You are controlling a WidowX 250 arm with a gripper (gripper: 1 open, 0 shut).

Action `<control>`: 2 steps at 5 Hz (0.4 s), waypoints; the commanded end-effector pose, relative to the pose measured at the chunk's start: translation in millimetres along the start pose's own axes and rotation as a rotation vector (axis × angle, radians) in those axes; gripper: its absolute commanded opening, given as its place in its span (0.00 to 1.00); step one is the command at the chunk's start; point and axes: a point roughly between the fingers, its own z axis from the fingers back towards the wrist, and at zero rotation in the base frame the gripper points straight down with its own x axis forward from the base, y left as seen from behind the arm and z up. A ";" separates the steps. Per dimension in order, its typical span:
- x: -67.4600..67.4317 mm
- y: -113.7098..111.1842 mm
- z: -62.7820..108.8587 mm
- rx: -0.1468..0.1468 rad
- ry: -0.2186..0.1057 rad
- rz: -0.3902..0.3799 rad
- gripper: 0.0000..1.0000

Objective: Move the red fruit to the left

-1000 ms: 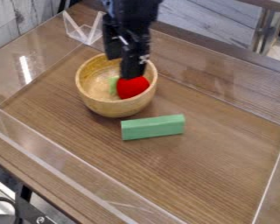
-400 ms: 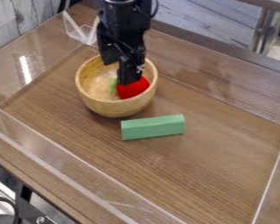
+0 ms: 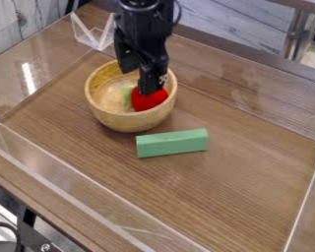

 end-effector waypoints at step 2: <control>1.4 8.1 0.1 0.033 -0.052 -0.046 1.00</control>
